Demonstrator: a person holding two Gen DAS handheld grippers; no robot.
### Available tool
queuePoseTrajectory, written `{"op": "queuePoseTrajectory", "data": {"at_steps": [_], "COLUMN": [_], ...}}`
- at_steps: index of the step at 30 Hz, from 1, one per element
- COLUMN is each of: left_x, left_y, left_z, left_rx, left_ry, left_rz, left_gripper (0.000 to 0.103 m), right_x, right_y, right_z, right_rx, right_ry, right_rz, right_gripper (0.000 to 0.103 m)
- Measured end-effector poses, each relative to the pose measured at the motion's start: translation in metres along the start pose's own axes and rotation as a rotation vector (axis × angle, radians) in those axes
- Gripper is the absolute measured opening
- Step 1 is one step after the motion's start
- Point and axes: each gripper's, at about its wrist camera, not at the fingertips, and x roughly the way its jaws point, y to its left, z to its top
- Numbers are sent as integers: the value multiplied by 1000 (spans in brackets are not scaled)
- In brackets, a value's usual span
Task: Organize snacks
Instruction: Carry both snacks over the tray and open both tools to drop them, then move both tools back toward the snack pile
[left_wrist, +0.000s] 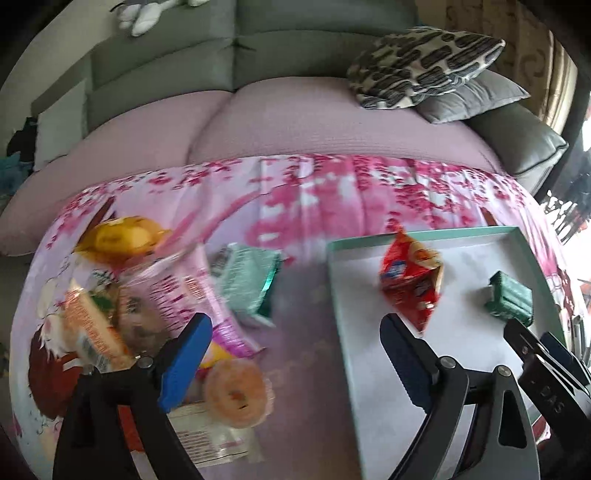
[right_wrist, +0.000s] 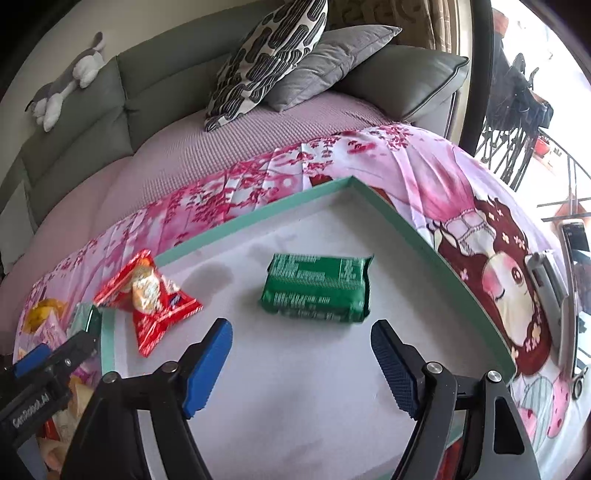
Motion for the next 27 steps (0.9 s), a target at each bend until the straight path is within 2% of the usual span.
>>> {"op": "queuePoseTrajectory", "data": {"at_steps": [7, 10, 12, 13, 22, 27], "left_x": [-10, -11, -13, -15, -30, -32], "left_y": [22, 36, 47, 53, 88, 99], "left_z": [-19, -27, -32, -35, -57, -70], "left_rx": [-39, -81, -114, -133, -213, -221], "left_ry": [2, 9, 10, 7, 13, 67], "left_rz": [27, 39, 43, 46, 86, 115], "left_gripper": [93, 96, 96, 96, 96, 96], "right_x": [-9, -12, -14, -16, -36, -41], "right_y": [13, 19, 23, 25, 41, 51], "right_z": [-16, -23, -28, -31, -50, -67], "right_rx": [-17, -36, -47, -56, -103, -97], "right_ry": [9, 2, -2, -8, -40, -7], "right_rz": [11, 20, 22, 24, 37, 61], "right_gripper": [81, 81, 89, 103, 103, 103]}}
